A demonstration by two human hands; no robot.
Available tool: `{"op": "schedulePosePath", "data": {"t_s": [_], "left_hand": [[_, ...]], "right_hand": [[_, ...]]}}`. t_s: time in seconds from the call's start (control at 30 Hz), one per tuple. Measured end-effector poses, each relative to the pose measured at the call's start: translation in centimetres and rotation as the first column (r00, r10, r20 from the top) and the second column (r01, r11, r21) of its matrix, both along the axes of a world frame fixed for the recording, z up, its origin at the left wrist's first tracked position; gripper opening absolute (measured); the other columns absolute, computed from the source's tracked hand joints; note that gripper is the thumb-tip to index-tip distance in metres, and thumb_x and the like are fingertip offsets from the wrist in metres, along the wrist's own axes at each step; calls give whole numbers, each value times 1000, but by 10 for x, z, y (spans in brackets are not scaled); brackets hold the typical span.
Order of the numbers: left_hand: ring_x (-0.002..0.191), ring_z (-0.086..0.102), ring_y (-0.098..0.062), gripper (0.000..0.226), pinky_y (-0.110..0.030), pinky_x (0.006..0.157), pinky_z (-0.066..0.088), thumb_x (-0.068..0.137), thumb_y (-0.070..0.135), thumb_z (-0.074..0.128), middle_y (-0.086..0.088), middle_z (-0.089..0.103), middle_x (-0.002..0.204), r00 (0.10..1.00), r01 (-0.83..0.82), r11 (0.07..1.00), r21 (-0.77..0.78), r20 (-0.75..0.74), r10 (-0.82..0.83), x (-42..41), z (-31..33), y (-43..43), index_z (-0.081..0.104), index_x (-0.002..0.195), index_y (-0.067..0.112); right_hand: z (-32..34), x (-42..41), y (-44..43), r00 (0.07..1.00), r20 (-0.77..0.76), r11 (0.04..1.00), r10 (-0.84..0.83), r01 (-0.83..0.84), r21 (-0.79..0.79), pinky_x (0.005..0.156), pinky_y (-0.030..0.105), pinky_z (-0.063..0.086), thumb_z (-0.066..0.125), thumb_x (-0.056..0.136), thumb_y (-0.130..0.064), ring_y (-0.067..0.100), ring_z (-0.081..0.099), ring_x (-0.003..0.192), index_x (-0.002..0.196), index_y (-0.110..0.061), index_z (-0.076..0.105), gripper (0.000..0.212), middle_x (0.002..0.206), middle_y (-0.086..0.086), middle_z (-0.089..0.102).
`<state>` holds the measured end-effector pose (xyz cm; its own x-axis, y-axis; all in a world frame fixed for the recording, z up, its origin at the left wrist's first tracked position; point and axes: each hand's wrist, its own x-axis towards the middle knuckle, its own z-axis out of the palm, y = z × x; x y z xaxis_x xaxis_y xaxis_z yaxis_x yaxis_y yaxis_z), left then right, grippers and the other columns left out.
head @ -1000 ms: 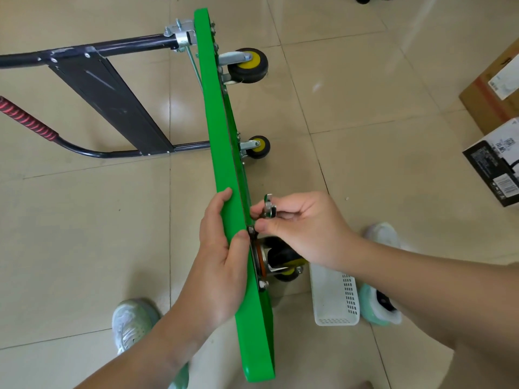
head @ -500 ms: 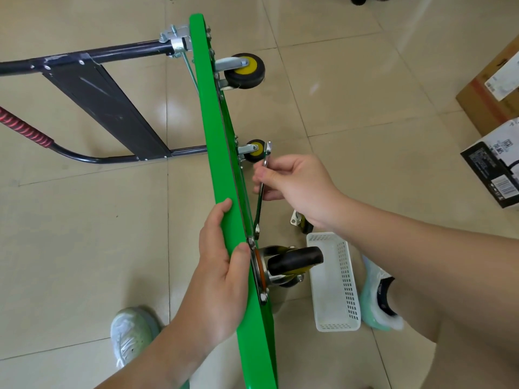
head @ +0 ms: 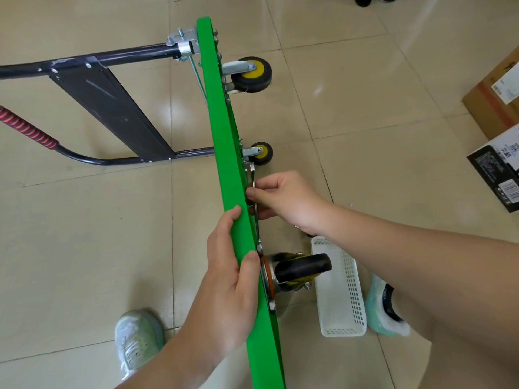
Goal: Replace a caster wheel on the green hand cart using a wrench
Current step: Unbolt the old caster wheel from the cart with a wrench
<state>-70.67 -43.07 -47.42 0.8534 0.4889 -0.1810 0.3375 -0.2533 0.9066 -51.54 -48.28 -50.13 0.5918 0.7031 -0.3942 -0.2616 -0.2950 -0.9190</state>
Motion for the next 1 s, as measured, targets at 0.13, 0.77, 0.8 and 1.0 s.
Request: {"op": "schedulePosePath", "data": {"t_s": [0.13,0.77,0.8,1.0], "left_hand": [[137,33,21,57,6,99,25,97,36,38,19,27,160,1000,0,1000,-5,-9,0,0,2,-1,17,146,58],[144,32,10,60,-3,112,24,95,34,38,15,29,160,1000,-27,999,-28,1,27,2,4,-3,21,151,45],[144,32,9,59,-4,113,24,95,34,38,15,30,160,1000,-28,999,-30,1,28,2,4,-3,21,150,46],[148,34,-2,59,-26,124,28,96,36,37,13,29,160,1000,1,1000,-30,-7,-1,0,4,-2,19,151,50]], "right_hand": [[9,-6,-13,1000,-8,996,11,-10,88,74,25,60,72,92,-11,13,75,88,99,-17,77,11,93,1,79],[33,-18,-53,966,157,931,-204,142,336,82,25,59,79,83,-12,14,76,93,92,-32,82,22,94,-5,80],[32,-11,-48,965,154,936,-211,155,316,79,25,60,79,83,-15,15,76,90,90,-36,81,22,92,-4,80],[9,15,-19,974,100,974,-201,189,124,73,36,63,75,91,-19,20,77,77,83,-21,77,8,78,-1,77]]}}
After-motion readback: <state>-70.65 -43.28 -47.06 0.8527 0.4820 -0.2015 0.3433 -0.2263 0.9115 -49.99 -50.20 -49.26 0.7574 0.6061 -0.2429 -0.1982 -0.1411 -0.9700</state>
